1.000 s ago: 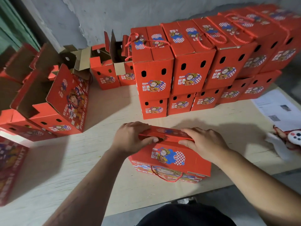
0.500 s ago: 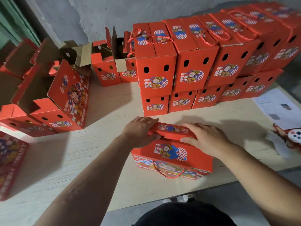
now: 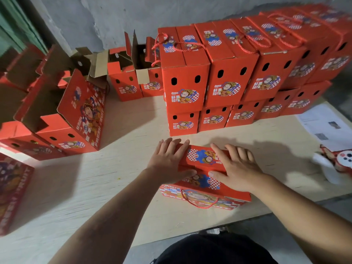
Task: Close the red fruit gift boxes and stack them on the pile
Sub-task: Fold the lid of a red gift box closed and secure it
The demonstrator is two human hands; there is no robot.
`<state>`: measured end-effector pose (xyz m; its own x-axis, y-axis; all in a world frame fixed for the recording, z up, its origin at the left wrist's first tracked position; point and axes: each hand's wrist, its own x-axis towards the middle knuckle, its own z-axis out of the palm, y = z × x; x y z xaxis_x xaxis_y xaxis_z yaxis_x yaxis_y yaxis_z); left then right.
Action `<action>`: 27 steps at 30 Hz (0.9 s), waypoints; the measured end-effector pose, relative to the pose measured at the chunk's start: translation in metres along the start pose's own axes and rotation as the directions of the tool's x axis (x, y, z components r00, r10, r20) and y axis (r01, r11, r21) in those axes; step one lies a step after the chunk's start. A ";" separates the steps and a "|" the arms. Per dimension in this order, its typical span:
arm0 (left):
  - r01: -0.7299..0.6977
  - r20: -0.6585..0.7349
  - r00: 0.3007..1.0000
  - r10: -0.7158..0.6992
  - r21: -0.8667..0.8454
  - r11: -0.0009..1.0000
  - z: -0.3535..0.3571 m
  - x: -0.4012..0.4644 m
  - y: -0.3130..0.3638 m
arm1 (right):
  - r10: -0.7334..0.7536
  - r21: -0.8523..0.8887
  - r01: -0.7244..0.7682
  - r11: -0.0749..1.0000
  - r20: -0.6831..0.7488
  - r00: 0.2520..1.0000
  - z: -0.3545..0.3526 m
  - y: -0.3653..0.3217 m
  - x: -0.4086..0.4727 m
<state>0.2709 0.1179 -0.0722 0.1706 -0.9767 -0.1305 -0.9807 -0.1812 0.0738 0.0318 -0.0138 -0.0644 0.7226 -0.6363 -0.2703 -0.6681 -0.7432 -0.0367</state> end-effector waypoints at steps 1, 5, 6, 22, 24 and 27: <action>-0.002 -0.004 1.000 0.002 0.011 1.000 0.003 0.000 0.001 | 0.001 0.012 -0.001 1.000 0.032 0.999 -0.001 -0.001 0.001; -0.006 -0.083 0.997 -0.005 -0.139 0.990 0.001 -0.003 -0.001 | -0.023 0.049 0.022 0.999 0.007 1.000 -0.004 0.003 -0.004; -0.005 -0.150 0.988 -0.033 -0.246 0.969 -0.001 -0.006 -0.003 | -0.032 0.083 0.035 0.996 -0.038 0.999 -0.005 0.006 -0.006; -0.103 -0.469 0.883 0.009 -0.177 0.979 0.025 -0.054 0.036 | -0.079 0.155 0.172 0.973 -0.478 0.875 0.021 -0.040 -0.055; -0.029 -0.417 0.907 -0.058 -0.199 0.979 0.021 -0.052 0.033 | -0.023 0.163 0.079 0.983 -0.320 0.947 0.027 -0.040 -0.057; -0.018 -0.369 0.927 -0.060 -0.204 0.979 0.016 -0.050 0.031 | -0.080 0.146 0.135 0.980 -0.332 0.940 0.020 -0.031 -0.053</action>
<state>0.2308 0.1631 -0.0788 0.2526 -0.9375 0.2393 -0.9433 -0.1836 0.2764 0.0107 0.0477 -0.0685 0.7914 -0.6076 0.0680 -0.5835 -0.7838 -0.2128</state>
